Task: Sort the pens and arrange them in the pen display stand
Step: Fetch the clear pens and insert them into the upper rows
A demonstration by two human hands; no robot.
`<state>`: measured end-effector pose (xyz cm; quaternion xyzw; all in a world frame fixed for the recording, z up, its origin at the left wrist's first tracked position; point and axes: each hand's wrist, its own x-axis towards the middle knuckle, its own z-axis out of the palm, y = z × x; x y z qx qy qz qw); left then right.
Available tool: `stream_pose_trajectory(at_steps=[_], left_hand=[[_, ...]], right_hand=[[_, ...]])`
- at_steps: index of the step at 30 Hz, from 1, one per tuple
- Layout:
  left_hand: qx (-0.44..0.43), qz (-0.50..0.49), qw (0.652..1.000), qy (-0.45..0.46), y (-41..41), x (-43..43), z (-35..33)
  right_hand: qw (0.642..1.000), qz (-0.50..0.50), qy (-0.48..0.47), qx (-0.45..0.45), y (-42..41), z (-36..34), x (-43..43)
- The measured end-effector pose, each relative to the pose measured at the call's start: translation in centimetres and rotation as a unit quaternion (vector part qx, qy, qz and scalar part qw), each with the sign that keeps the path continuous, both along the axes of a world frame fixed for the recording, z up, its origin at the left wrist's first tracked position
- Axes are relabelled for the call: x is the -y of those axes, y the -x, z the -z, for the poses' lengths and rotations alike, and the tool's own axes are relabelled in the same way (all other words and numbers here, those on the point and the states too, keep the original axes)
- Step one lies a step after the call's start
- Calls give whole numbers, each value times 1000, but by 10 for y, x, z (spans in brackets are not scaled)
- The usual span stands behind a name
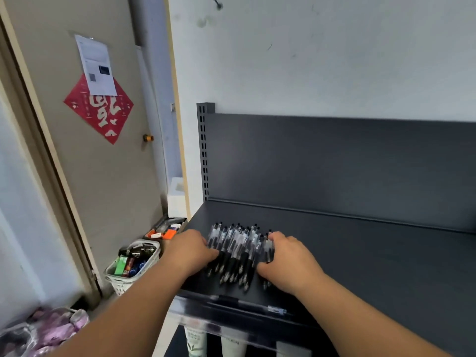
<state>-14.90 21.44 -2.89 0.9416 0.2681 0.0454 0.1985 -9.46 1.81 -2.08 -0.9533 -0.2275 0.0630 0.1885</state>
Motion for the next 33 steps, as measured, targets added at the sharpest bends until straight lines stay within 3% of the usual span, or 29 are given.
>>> stream_pose_trajectory(at_steps=[4,12,19,21,26,33], left_hand=[[-17,7,999,38,-5,-4,-3],[-4,37,999,20,-6,-4,1],[56,47,996,43,1,4,-3],[89,53,993,61,3,12,-10],[153,120,958,211,6,49,-26],[139,231,928,256,6,108,-26]], right_hand=[[999,36,-2,-8,3,-3,-5],[998,70,-10,5,-5,0,-7],[987,75,-140,-12,-15,3,0],[970,81,-223,-48,-13,2,0],[876,92,-446,-162,4,-4,0],[840,95,-515,-138,26,-19,49]])
